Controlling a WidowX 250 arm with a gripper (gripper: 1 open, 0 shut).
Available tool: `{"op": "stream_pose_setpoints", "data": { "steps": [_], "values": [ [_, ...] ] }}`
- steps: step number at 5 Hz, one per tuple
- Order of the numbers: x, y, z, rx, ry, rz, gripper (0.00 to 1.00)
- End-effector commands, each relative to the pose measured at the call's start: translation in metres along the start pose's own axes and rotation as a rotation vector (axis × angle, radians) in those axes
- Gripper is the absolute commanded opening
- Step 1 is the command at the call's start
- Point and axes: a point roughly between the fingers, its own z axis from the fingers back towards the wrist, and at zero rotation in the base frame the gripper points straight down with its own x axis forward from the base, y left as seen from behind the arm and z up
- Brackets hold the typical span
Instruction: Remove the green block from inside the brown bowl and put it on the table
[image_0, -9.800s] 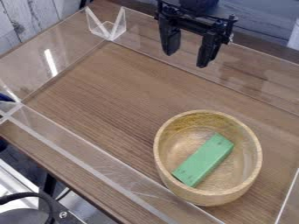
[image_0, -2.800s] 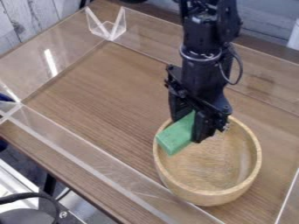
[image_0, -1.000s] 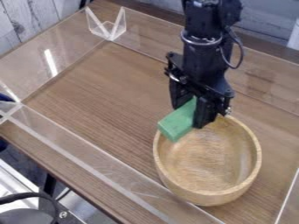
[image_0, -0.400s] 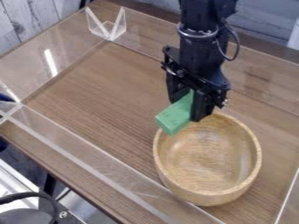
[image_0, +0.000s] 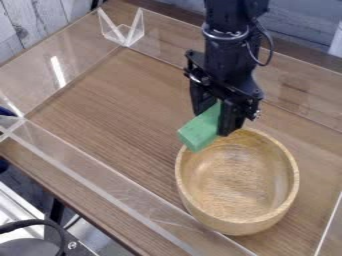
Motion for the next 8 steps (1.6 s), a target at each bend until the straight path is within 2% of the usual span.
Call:
{"op": "stream_pose_setpoints", "data": {
  "steps": [1, 8],
  "values": [
    [0.012, 0.002, 0.018, 0.012, -0.074, -0.001, 0.00],
    [0.020, -0.014, 0.014, -0.006, -0.077, -0.049, 0.00]
  ]
}}
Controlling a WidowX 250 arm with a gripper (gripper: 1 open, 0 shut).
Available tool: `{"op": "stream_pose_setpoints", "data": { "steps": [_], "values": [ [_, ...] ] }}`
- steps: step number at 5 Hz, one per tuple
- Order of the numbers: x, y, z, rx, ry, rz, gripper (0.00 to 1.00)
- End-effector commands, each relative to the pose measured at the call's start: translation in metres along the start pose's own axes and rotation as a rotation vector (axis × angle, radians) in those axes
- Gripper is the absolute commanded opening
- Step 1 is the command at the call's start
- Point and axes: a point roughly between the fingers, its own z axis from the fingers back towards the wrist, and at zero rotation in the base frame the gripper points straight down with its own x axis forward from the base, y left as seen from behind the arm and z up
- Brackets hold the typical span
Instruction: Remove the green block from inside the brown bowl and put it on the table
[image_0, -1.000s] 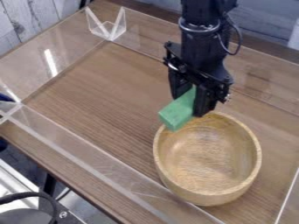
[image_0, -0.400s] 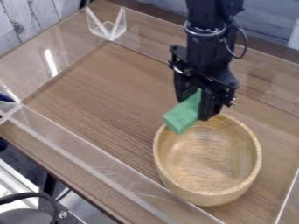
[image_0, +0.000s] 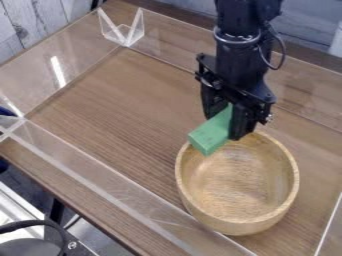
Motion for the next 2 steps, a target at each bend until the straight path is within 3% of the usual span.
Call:
{"op": "stream_pose_setpoints", "data": {
  "steps": [1, 2],
  "values": [
    [0.0129, -0.0005, 0.0150, 0.007, -0.063, -0.011, 0.00],
    [0.0141, -0.0027, 0.0147, 0.004, -0.065, -0.018, 0.00]
  ]
}}
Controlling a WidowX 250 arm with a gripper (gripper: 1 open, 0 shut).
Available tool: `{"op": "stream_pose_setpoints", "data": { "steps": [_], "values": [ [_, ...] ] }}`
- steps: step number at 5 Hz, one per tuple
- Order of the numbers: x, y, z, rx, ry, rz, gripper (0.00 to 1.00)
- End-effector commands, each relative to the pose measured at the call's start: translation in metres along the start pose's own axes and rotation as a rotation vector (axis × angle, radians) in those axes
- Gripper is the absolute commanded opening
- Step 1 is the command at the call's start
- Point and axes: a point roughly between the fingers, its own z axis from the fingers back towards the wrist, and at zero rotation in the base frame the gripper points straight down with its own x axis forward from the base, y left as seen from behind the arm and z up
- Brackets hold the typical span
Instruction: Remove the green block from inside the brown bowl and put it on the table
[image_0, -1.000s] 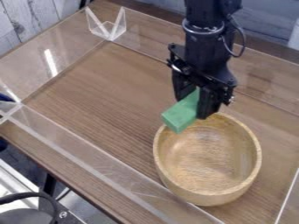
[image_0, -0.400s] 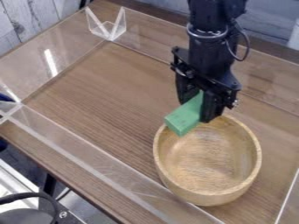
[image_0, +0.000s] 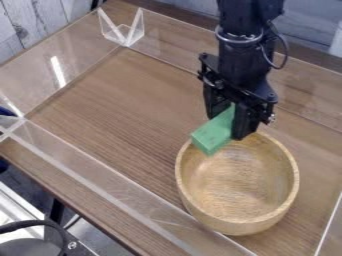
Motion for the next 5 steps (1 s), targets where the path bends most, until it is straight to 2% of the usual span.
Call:
{"op": "stream_pose_setpoints", "data": {
  "steps": [1, 3, 5],
  "values": [
    [0.013, 0.001, 0.015, 0.011, -0.065, -0.008, 0.00],
    [-0.006, 0.033, 0.027, 0.027, -0.076, 0.096, 0.00],
    [-0.041, 0.109, 0.028, 0.047, -0.069, 0.263, 0.00]
  ]
}}
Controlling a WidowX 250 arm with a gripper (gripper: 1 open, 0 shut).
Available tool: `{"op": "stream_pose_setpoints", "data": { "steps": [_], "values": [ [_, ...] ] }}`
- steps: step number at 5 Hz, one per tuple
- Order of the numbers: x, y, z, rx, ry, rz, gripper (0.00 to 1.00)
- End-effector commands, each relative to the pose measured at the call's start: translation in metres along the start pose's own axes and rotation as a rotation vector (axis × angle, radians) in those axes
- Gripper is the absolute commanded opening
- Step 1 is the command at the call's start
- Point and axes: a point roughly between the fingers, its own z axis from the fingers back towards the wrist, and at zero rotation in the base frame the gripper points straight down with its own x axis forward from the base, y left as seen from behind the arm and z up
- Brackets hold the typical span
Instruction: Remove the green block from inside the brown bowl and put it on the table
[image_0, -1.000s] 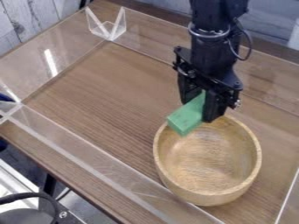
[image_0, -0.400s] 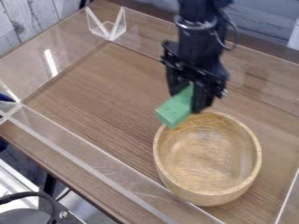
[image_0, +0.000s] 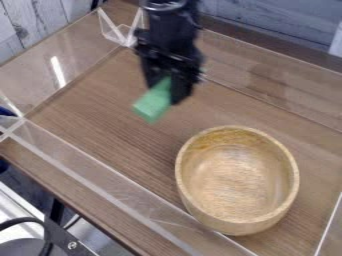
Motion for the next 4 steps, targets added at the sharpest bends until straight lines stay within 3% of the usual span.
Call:
{"op": "stream_pose_setpoints", "data": {
  "steps": [1, 2, 4],
  "values": [
    [-0.001, 0.035, 0.003, 0.023, -0.034, 0.034, 0.00],
    [-0.011, 0.056, -0.010, 0.032, -0.016, 0.059, 0.00],
    [-0.016, 0.073, -0.042, 0.049, 0.022, 0.061, 0.00]
  ]
}}
